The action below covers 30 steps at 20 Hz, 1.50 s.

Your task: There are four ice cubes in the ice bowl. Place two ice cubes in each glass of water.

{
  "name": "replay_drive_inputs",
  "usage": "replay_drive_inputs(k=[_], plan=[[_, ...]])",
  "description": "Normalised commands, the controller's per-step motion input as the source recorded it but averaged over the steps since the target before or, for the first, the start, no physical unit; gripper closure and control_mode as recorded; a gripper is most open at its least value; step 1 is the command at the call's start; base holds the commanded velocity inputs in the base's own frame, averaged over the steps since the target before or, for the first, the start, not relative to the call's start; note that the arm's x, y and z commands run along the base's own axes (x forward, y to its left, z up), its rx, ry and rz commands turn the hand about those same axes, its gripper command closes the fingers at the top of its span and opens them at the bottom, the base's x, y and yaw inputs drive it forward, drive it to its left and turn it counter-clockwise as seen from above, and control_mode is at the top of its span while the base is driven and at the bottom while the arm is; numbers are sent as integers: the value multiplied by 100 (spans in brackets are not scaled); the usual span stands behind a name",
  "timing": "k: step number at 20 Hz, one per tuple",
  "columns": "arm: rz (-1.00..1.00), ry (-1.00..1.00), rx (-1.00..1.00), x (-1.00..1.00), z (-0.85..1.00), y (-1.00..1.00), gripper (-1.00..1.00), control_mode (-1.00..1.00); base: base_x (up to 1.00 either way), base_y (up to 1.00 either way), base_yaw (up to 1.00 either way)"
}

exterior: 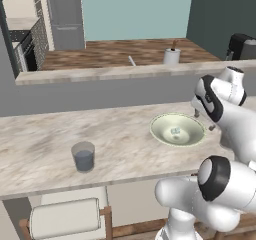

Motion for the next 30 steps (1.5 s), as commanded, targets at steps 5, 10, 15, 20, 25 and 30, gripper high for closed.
replay_drive_inputs(k=[5,10,15,20,25,30], plan=[[0,4,0,33,-23,15,-100,-100,0,0,0],[0,0,0,21,-31,18,-100,-100,0,0,0],[0,0,0,11,-34,14,-100,-100,0,0,0],[0,0,0,6,-28,0,-100,-100,0,0,0],[0,0,0,16,-20,0,-100,-100,0,0,0],[0,0,0,27,-20,0,-100,-100,0,0,0]])
